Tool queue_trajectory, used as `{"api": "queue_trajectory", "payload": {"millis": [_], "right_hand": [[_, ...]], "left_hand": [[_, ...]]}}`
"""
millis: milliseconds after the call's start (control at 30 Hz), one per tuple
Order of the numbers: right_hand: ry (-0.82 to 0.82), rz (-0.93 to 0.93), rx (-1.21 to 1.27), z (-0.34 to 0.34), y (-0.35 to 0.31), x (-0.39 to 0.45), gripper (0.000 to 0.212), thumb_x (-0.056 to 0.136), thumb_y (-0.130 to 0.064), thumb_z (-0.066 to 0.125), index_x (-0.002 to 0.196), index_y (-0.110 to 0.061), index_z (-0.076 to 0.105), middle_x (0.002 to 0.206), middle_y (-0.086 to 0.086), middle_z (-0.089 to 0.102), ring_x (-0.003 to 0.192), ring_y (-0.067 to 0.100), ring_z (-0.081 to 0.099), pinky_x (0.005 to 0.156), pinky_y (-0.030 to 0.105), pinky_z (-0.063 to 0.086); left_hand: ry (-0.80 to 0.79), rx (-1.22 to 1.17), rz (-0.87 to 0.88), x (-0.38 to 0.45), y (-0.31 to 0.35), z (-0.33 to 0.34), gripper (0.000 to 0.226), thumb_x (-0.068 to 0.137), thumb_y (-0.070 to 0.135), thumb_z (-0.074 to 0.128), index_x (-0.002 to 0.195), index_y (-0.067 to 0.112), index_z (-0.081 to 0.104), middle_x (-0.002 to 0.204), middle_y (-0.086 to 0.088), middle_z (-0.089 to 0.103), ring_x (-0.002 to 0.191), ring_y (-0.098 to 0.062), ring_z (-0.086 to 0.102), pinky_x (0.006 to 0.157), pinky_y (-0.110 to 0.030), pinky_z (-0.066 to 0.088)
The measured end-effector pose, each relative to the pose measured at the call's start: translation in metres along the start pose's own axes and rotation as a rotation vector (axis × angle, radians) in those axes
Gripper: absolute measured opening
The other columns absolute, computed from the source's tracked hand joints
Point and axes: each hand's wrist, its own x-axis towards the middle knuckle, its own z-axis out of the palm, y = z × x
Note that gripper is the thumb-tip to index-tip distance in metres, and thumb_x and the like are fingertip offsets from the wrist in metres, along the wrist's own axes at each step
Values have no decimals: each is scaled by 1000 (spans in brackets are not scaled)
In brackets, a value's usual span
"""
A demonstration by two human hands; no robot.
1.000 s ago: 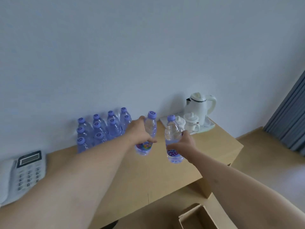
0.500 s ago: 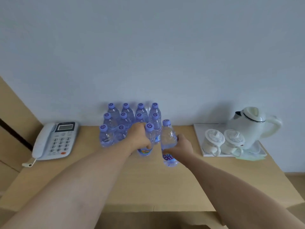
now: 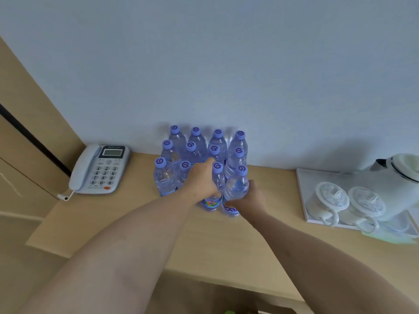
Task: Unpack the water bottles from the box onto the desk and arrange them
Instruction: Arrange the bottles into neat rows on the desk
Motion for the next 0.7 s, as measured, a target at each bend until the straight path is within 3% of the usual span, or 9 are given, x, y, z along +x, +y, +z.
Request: {"api": "queue_trajectory", "payload": {"millis": [133,333,567,700], "right_hand": [[8,-25,-89,1,-4,8,58,50,-26,83,99,-28,52,87,-10,64,80,19,64,67,35,56],[51,-43,-123,9,-6,8,68,47,-31,87,104,-25,51,95,-5,62,83,21,60,64,31,48],[-9,-2,-224,-4,-18,1,65,56,-38,82,110,-21,51,98,-3,63,88,21,61,69,31,51],[44,-83,-184,-19,-32,-9,76,62,-41,85,126,-21,50,110,-1,64,99,22,61,79,36,53]], "left_hand": [[23,145,115,5,-1,-7,56,58,6,78,97,17,39,67,-4,49,62,-28,56,49,-39,46],[87,333,193,6,4,-8,50,59,-3,73,89,13,36,92,-6,43,62,-26,49,48,-37,37],[153,371,240,0,-1,3,50,61,-8,68,91,14,36,95,-8,42,63,-22,41,48,-34,31],[179,366,265,-5,-5,6,50,62,-8,69,95,13,37,98,-8,43,68,-21,40,49,-33,32]]}}
